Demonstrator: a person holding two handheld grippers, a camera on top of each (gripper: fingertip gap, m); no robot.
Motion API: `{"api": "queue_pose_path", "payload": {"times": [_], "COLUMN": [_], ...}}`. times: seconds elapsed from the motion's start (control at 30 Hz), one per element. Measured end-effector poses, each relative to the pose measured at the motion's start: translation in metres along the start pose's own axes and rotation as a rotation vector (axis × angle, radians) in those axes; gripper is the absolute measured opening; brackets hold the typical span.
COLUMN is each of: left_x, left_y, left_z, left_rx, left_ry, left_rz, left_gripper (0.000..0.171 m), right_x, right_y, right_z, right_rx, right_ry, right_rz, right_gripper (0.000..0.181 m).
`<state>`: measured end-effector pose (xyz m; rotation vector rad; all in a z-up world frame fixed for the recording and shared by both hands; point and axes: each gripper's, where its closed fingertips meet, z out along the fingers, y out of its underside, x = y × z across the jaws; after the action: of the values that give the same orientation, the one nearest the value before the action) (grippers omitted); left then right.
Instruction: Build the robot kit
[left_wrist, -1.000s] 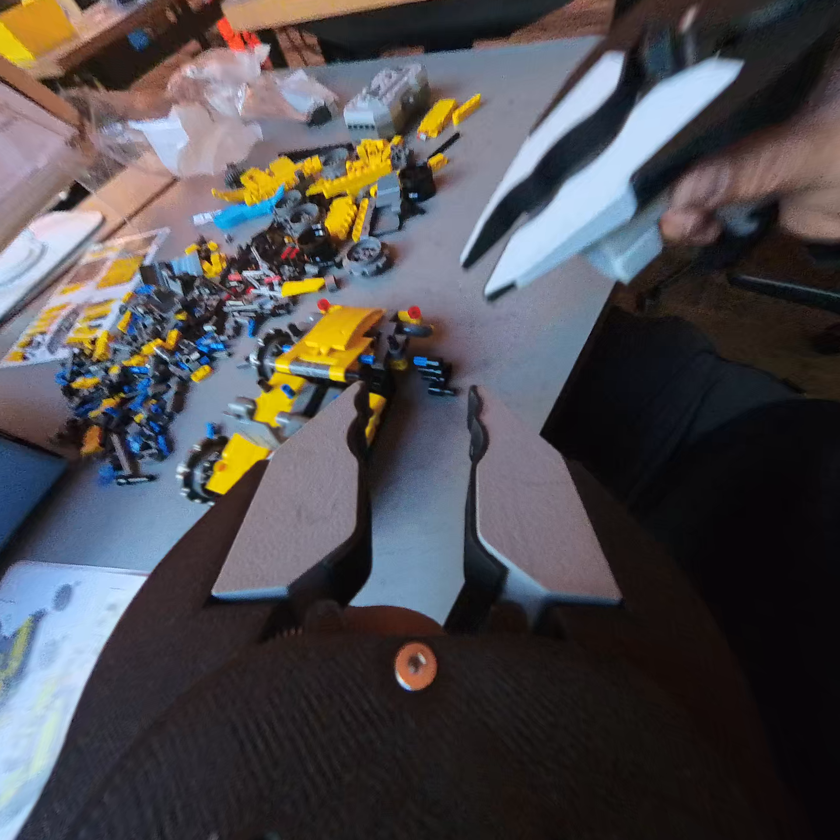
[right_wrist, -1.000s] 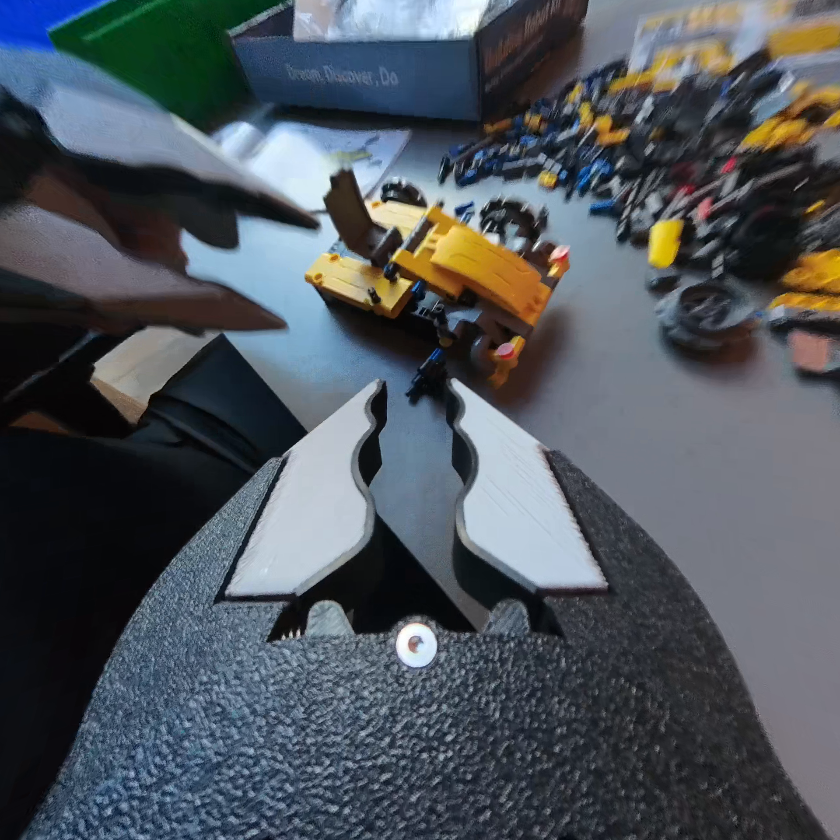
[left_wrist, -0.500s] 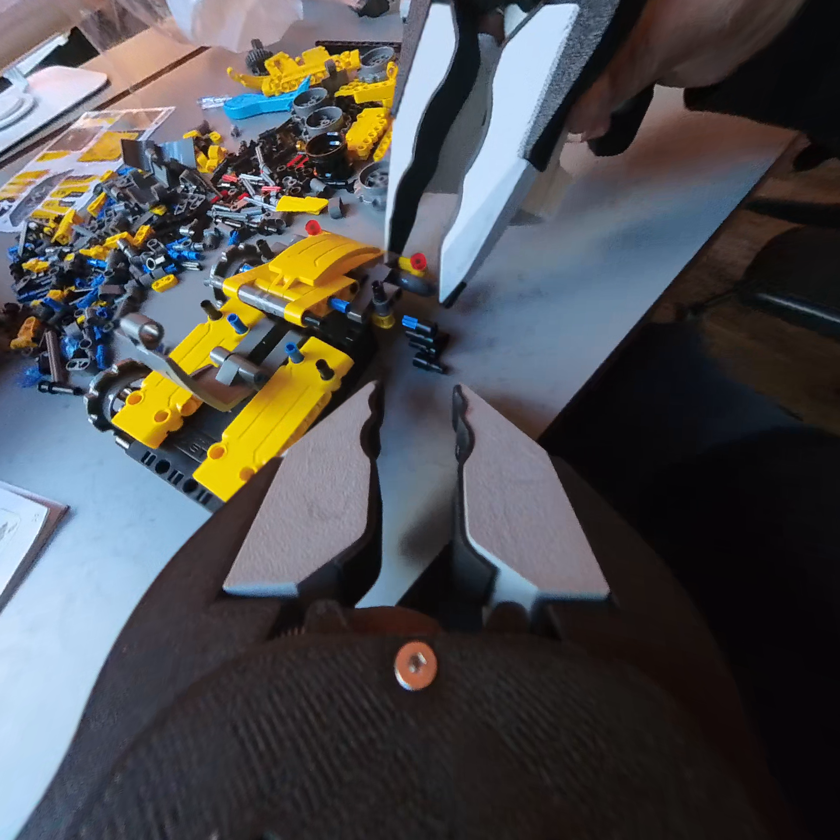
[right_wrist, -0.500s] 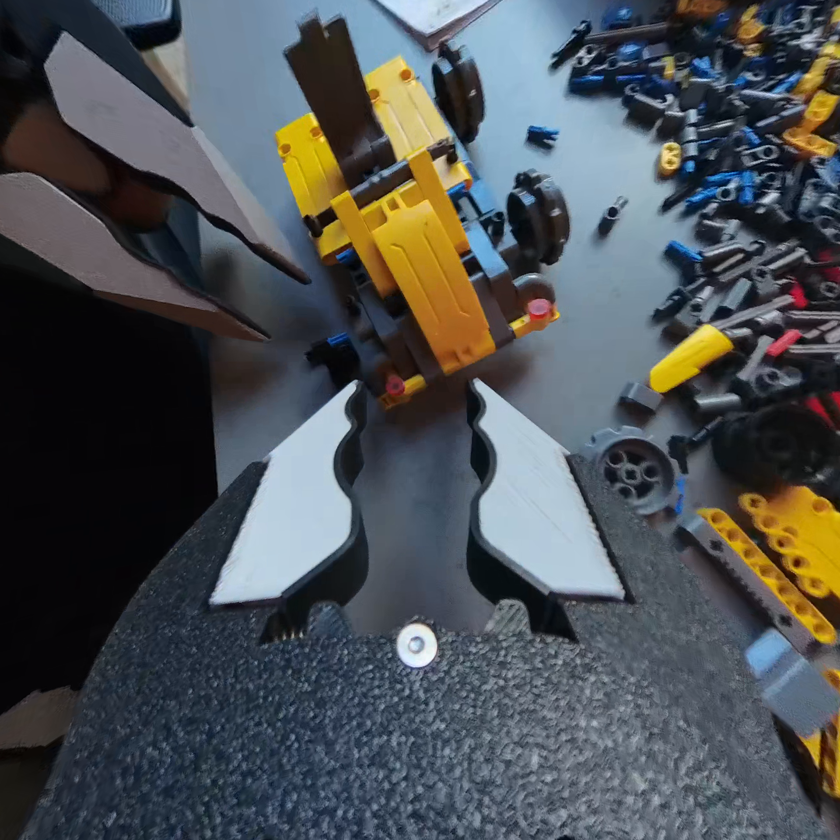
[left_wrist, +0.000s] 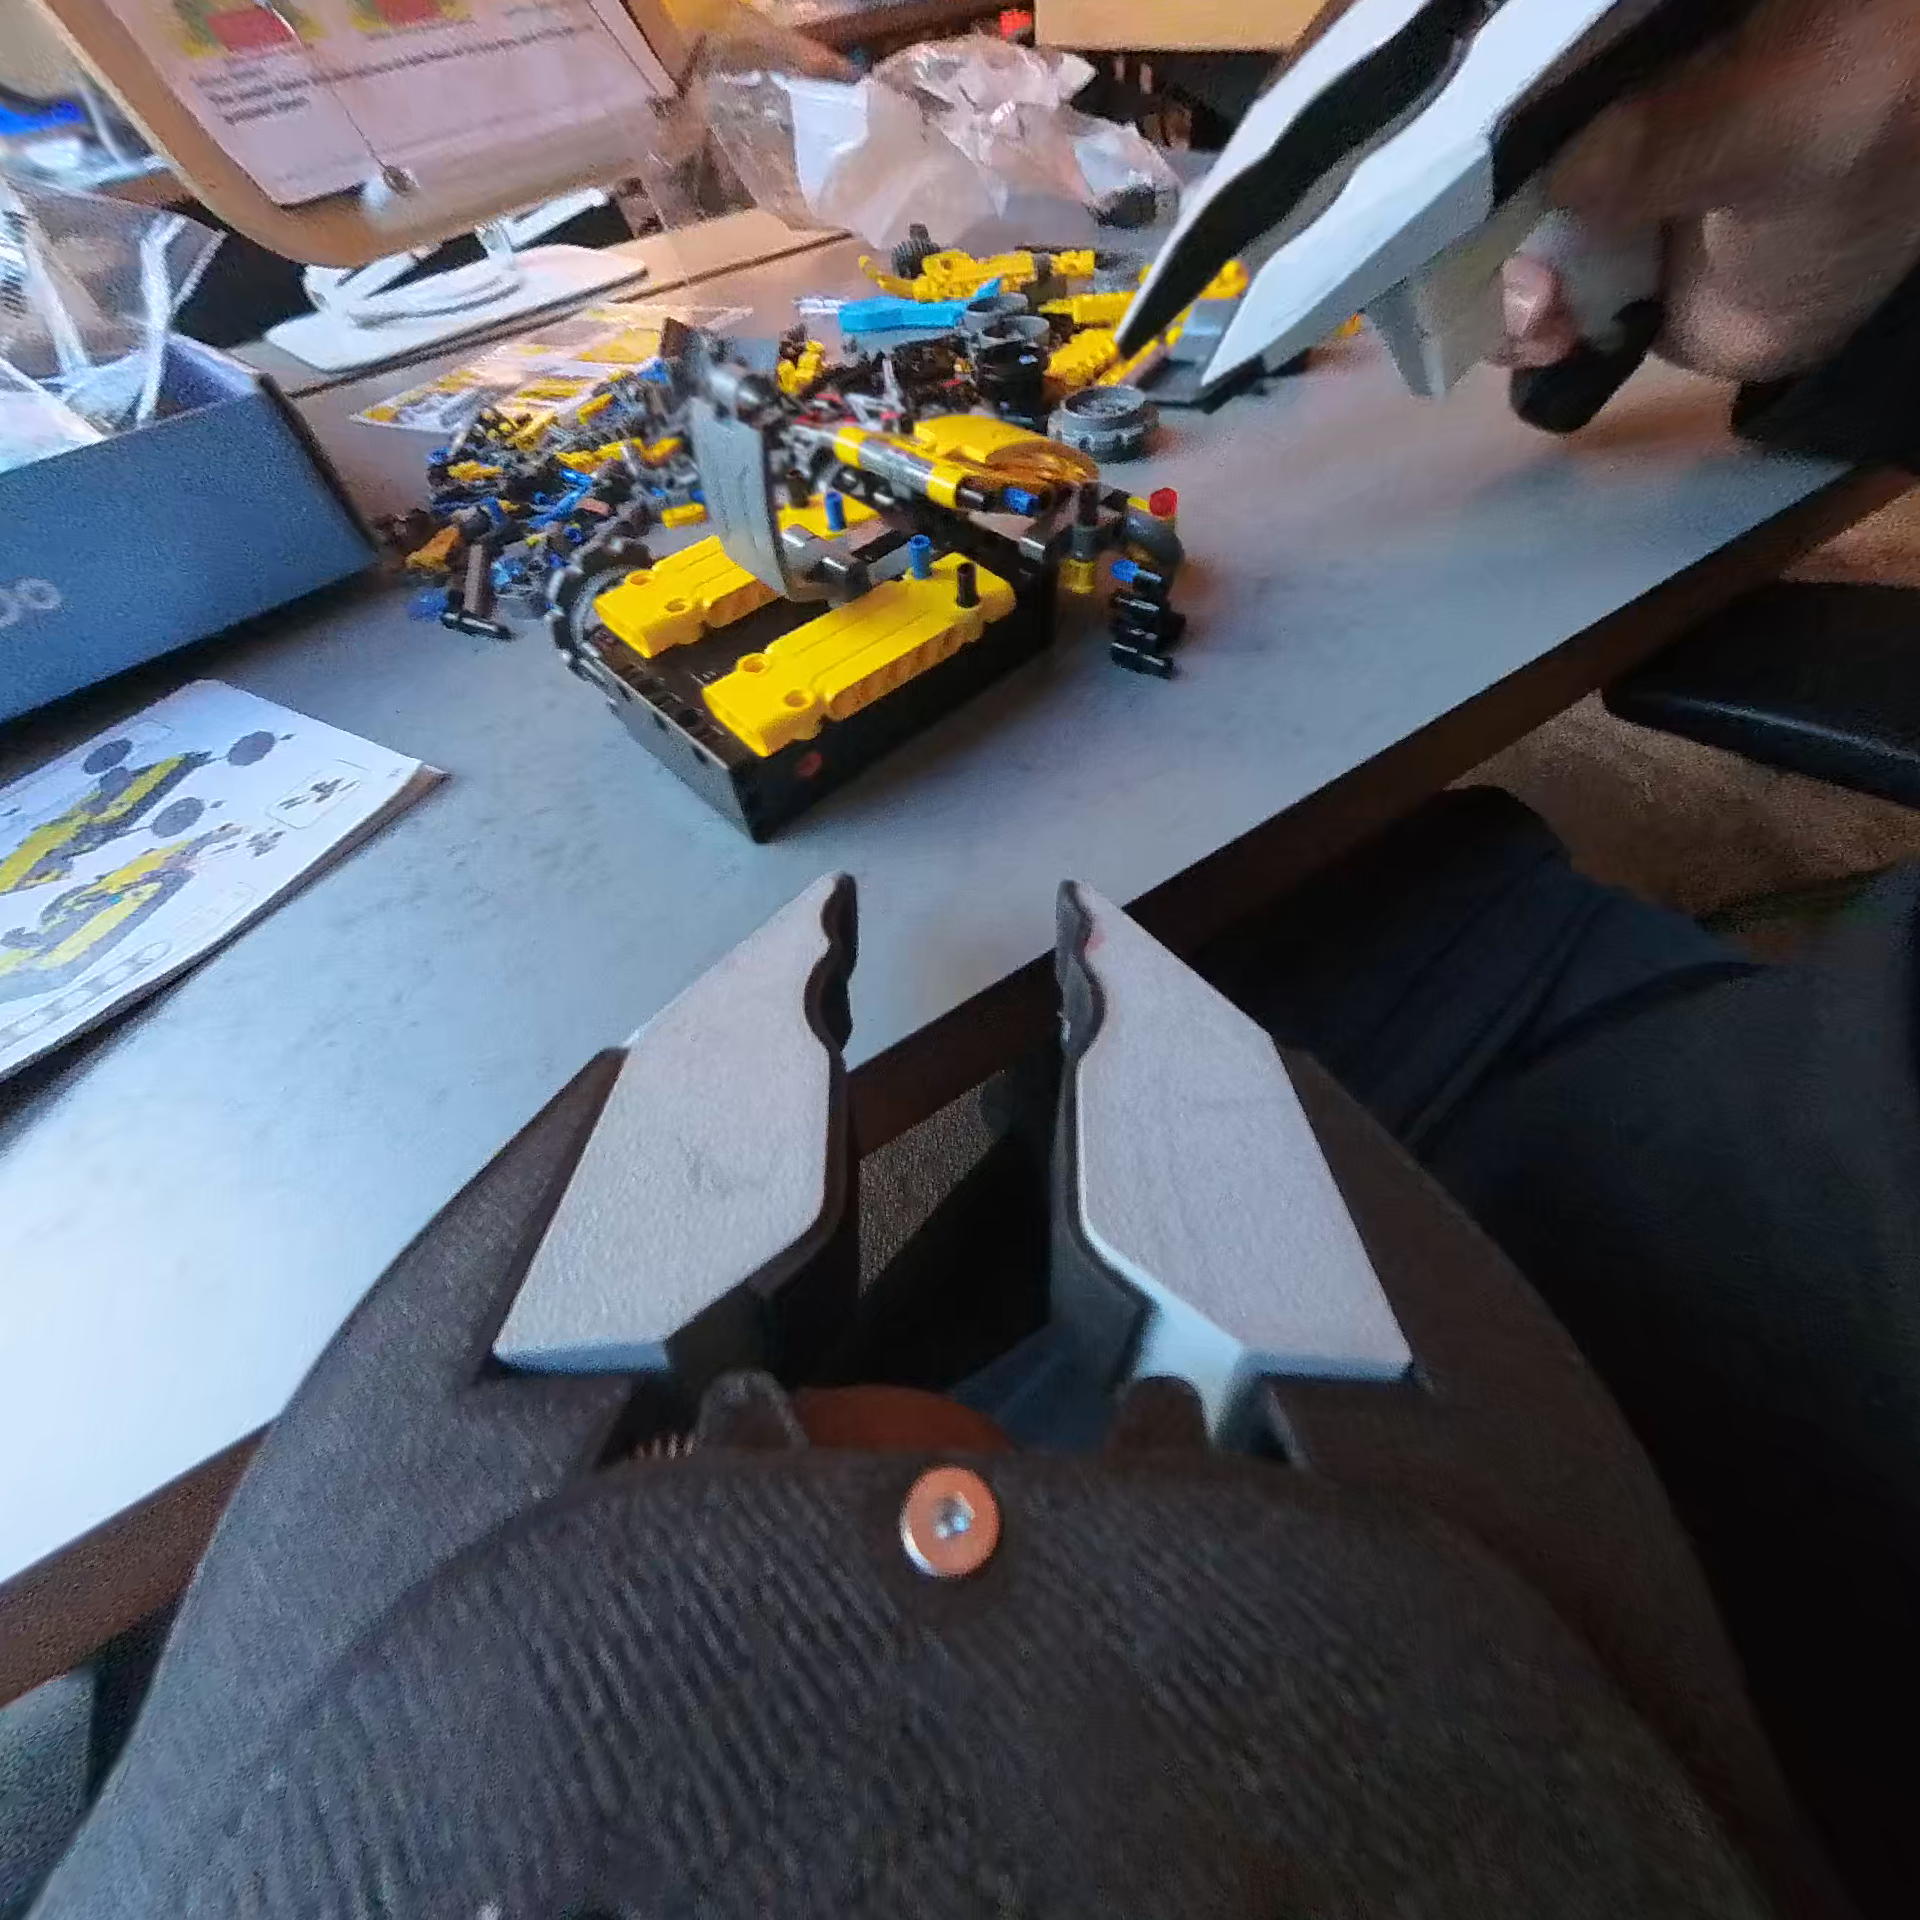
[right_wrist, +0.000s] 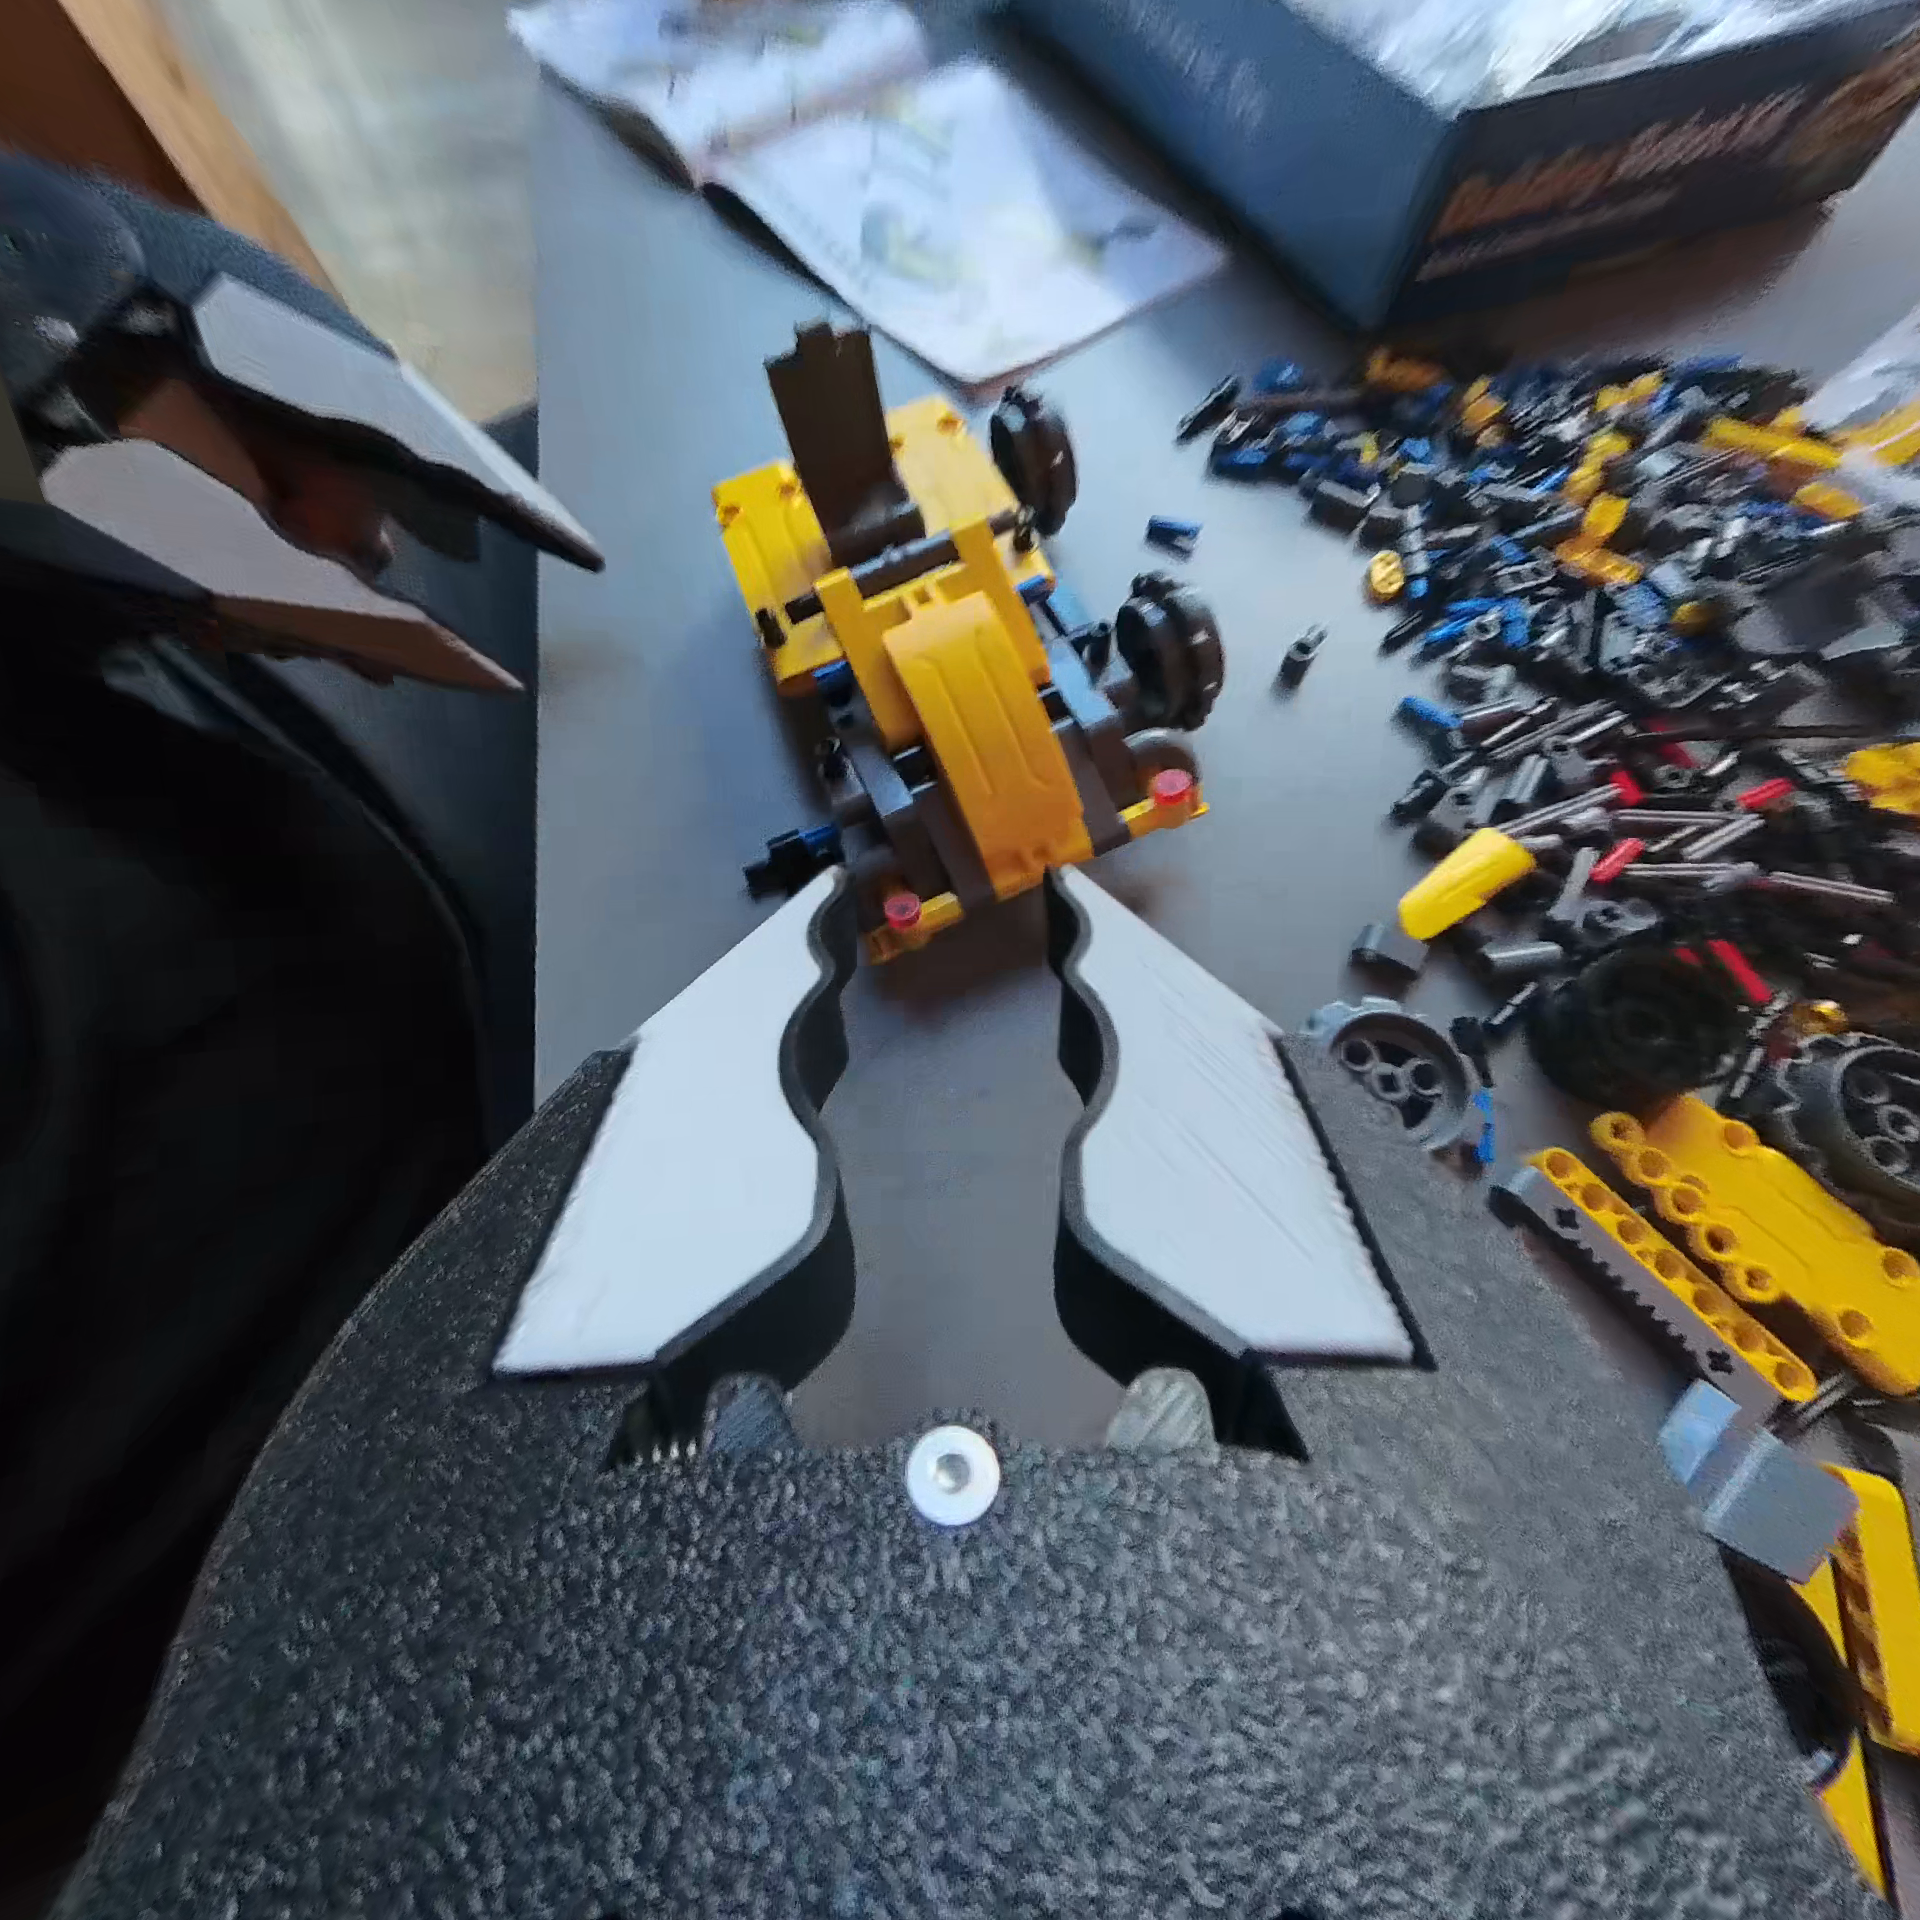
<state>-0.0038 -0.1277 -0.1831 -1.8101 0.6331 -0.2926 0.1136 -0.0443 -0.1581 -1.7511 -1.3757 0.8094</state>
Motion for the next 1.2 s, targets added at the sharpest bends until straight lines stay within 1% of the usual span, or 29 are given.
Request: {"api": "queue_pose_path", "payload": {"times": [0.07,0.13,0.2,0.3,0.37,0.43,0.5,0.57,0.63,0.7,0.77,0.87,0.97,1.07,1.2], "left_x": [0.001,0.010,0.021,0.031,0.034,0.034,0.036,0.037,0.040,0.045,0.048,0.042,0.040,0.033,0.024], "left_y": [-0.008,-0.018,-0.022,-0.022,-0.029,-0.045,-0.055,-0.053,-0.054,-0.058,-0.055,-0.050,-0.049,-0.048,-0.043], "left_z": [-0.002,-0.001,0.004,0.014,0.020,0.024,0.032,0.044,0.053,0.055,0.054,0.052,0.051,0.054,0.050], "left_rx": [0.043,0.089,0.096,0.066,0.065,0.098,0.098,0.043,0.015,0.028,0.027,0.016,0.029,0.023,0.045], "left_ry": [0.016,0.065,0.133,0.179,0.179,0.150,0.120,0.092,0.071,0.072,0.077,0.048,0.069,0.036,0.026], "left_rz": [0.006,0.044,0.086,0.112,0.144,0.166,0.157,0.167,0.188,0.195,0.183,0.181,0.147,0.129,0.124], "left_gripper": [0.035,0.033,0.033,0.032,0.032,0.029,0.024,0.022,0.010,0.009,0.013,0.018,0.022,0.011,0.009], "right_x": [0.002,0.002,-0.001,-0.013,-0.021,-0.030,-0.036,-0.038,-0.037,-0.030,-0.026,-0.028,-0.022,-0.010,-0.003], "right_y": [-0.006,-0.010,-0.008,-0.005,-0.009,-0.014,-0.016,-0.019,-0.018,-0.015,-0.015,-0.027,-0.033,-0.038,-0.044], "right_z": [-0.003,-0.003,0.002,0.006,0.002,-0.002,-0.003,-0.005,-0.009,-0.014,-0.019,-0.027,-0.027,-0.024,-0.018], "right_rx": [0.054,0.082,0.065,0.023,0.037,0.048,0.032,0.043,0.055,0.066,0.084,0.175,0.204,0.204,0.214], "right_ry": [0.022,0.031,0.003,-0.064,-0.080,-0.079,-0.065,-0.040,-0.020,0.032,0.082,0.116,0.150,0.199,0.237], "right_rz": [-0.010,-0.024,-0.027,-0.043,-0.076,-0.109,-0.135,-0.153,-0.138,-0.116,-0.099,-0.088,-0.081,-0.071,-0.112], "right_gripper": [0.037,0.035,0.032,0.030,0.027,0.016,0.016,0.016,0.016,0.014,0.012,0.013,0.014,0.017,0.020]}}
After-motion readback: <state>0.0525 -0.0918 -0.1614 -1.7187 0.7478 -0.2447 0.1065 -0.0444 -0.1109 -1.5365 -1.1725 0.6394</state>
